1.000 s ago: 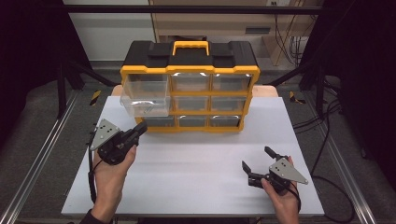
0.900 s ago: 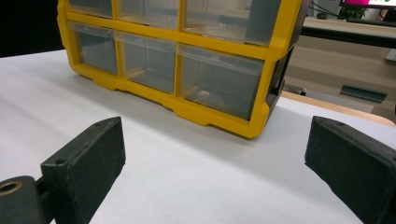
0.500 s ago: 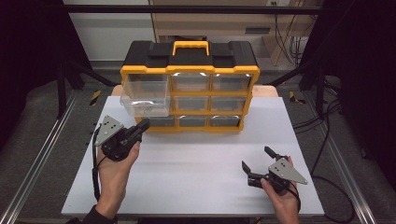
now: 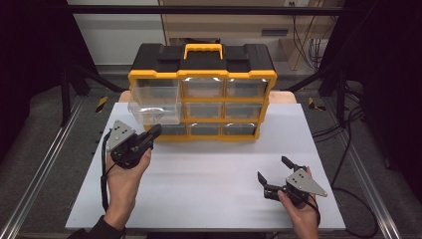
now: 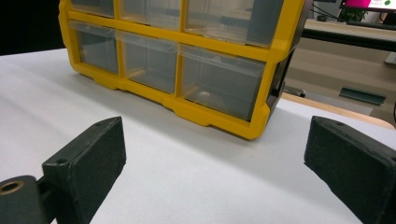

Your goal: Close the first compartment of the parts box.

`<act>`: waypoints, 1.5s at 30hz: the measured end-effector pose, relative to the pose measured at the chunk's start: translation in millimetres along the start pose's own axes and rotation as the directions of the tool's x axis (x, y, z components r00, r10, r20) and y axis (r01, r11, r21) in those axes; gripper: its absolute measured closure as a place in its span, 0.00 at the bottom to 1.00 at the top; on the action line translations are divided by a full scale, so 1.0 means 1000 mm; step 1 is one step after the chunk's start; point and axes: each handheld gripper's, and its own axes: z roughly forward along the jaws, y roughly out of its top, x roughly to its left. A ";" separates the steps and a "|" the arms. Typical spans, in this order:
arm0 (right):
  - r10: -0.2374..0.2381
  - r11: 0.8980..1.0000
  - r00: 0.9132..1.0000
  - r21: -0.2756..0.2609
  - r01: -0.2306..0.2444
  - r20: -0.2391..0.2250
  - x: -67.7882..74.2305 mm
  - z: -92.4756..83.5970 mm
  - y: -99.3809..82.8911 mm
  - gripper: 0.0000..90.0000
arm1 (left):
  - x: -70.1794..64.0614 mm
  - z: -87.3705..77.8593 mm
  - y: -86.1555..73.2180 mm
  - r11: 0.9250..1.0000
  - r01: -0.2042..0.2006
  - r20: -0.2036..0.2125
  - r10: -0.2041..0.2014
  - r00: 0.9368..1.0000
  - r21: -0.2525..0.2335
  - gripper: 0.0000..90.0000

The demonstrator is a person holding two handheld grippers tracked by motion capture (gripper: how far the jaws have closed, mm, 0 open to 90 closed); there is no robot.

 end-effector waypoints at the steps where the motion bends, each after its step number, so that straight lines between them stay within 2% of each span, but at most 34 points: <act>1: 0.000 1.000 1.000 0.001 0.000 -0.001 0.000 0.000 0.000 0.06 | 0.000 0.000 0.001 1.000 0.001 -0.002 -0.001 1.000 0.000 1.00; 7: 0.000 1.000 1.000 -0.005 0.000 0.002 0.000 0.000 0.000 0.06 | 0.000 0.004 0.003 1.000 0.016 -0.009 -0.016 1.000 -0.002 1.00; 24: 0.002 1.000 1.000 -0.011 -0.002 0.003 0.000 -0.002 0.001 0.06 | 0.000 0.016 0.002 1.000 0.017 -0.019 -0.017 1.000 0.014 1.00; 40: -0.006 1.000 1.000 -0.011 0.006 -0.001 0.002 -0.001 0.001 0.05 | -0.003 0.017 0.005 1.000 0.009 -0.049 -0.009 0.999 -0.014 1.00; 45: -0.008 1.000 1.000 -0.011 0.008 0.006 0.002 -0.001 0.001 0.04 | -0.002 0.020 0.005 0.999 0.022 -0.056 -0.023 0.998 -0.024 1.00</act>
